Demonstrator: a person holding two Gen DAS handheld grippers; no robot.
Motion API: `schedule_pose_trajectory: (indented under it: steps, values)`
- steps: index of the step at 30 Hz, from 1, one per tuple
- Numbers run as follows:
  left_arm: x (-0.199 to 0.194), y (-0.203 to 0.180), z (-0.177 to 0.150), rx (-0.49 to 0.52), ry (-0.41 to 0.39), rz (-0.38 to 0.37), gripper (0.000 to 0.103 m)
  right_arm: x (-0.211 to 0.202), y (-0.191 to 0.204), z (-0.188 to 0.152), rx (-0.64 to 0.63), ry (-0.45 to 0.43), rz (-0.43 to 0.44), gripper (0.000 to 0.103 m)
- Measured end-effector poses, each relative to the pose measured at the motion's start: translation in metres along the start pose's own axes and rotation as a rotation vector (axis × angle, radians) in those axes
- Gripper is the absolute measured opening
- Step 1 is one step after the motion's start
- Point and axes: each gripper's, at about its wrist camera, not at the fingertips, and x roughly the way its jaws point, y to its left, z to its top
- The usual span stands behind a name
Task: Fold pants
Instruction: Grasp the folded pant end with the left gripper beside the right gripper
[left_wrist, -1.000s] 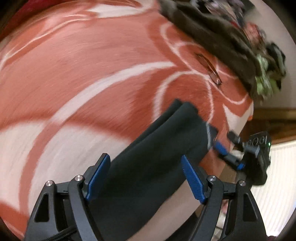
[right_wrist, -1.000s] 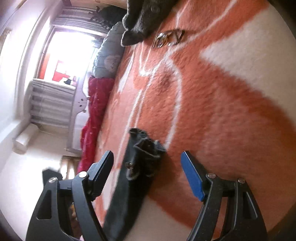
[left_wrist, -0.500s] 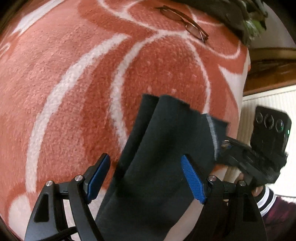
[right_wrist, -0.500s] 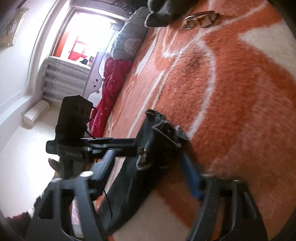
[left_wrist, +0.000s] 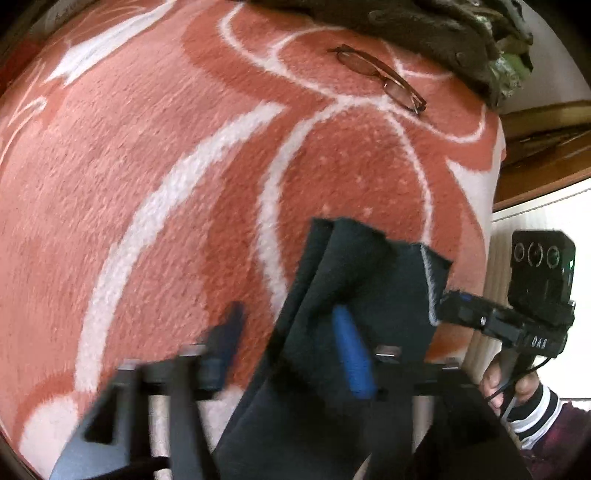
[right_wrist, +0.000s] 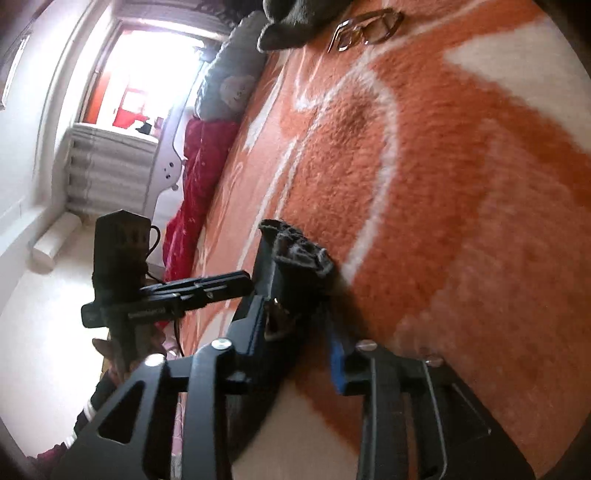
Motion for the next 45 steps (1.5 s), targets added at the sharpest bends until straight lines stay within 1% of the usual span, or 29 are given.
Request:
schedule_pose_trajectory:
  steps: [1,3,6,8,11,14,17,18,19,20,21,22,23,24,25,26,29,31,34,38,41,45]
  values:
    - [0.001,-0.002,0.002,0.002,-0.002,-0.001,0.074,-0.001,-0.001,-0.002,0.002,-0.007,0.006,0.036]
    - [0.007,-0.006,0.009,0.014,0.014,0.001,0.074,0.001,-0.001,-0.002,0.009,-0.018,0.002,0.036]
    - [0.023,-0.012,0.017,0.032,0.061,-0.006,0.075,0.009,-0.002,-0.003,0.047,-0.026,0.046,0.036]
    - [0.035,-0.019,0.019,0.075,0.1,0.017,0.078,0.011,-0.005,-0.002,0.064,-0.021,0.068,0.036]
    - [0.039,-0.029,0.021,0.172,0.1,0.047,0.079,0.012,-0.009,-0.001,0.093,-0.024,0.11,0.036]
    - [0.043,-0.029,0.028,0.188,0.117,0.03,0.079,0.012,-0.013,-0.002,0.113,-0.032,0.135,0.036]
    - [0.045,-0.031,0.032,0.226,0.116,0.029,0.078,0.01,-0.01,-0.004,0.117,-0.035,0.125,0.036]
    - [0.048,-0.036,0.036,0.245,0.107,0.033,0.075,0.01,-0.009,-0.005,0.115,-0.039,0.116,0.036]
    - [0.048,-0.037,0.034,0.263,0.095,0.033,0.064,0.011,-0.007,-0.004,0.11,-0.042,0.105,0.032]
    - [0.046,-0.039,0.032,0.28,0.081,0.002,0.055,0.011,-0.007,-0.006,0.097,-0.043,0.073,0.029]
    - [0.047,-0.043,0.027,0.283,0.071,-0.024,0.033,0.013,-0.003,-0.007,0.076,-0.048,0.017,0.019]
    - [0.045,-0.044,0.025,0.277,0.053,-0.039,0.025,0.015,-0.001,-0.008,0.06,-0.051,-0.005,0.014]
    - [0.044,-0.044,0.023,0.267,0.027,-0.037,0.023,0.017,-0.001,-0.008,0.046,-0.054,-0.01,0.013]
    - [0.043,-0.042,0.021,0.252,0.005,-0.044,0.019,0.017,-0.002,-0.008,0.043,-0.062,-0.002,0.013]
    - [0.04,-0.037,0.018,0.215,-0.02,-0.067,0.012,0.017,-0.003,-0.008,0.045,-0.065,0.014,0.014]
    - [0.034,-0.03,0.014,0.186,-0.035,-0.091,0.011,0.015,-0.001,-0.008,0.034,-0.068,0.032,0.014]
    - [0.018,-0.016,0.006,0.118,-0.082,-0.168,0.01,0.009,0.013,-0.009,-0.049,-0.076,0.034,0.014]
    - [0.004,-0.012,-0.003,0.116,-0.117,-0.179,0.01,0.003,0.025,-0.011,-0.104,-0.078,0.039,0.014]
    - [-0.018,-0.013,-0.017,0.11,-0.165,-0.189,0.01,-0.005,0.05,-0.014,-0.198,-0.081,0.051,0.014]
    - [-0.05,-0.004,-0.041,0.078,-0.217,-0.197,0.01,-0.013,0.086,-0.028,-0.326,-0.063,0.069,0.014]
    - [-0.073,-0.003,-0.067,0.045,-0.244,-0.186,0.011,-0.013,0.112,-0.046,-0.412,-0.035,0.082,0.014]
    - [-0.082,0.0,-0.102,-0.019,-0.259,-0.165,0.011,-0.005,0.142,-0.08,-0.535,0.026,0.086,0.014]
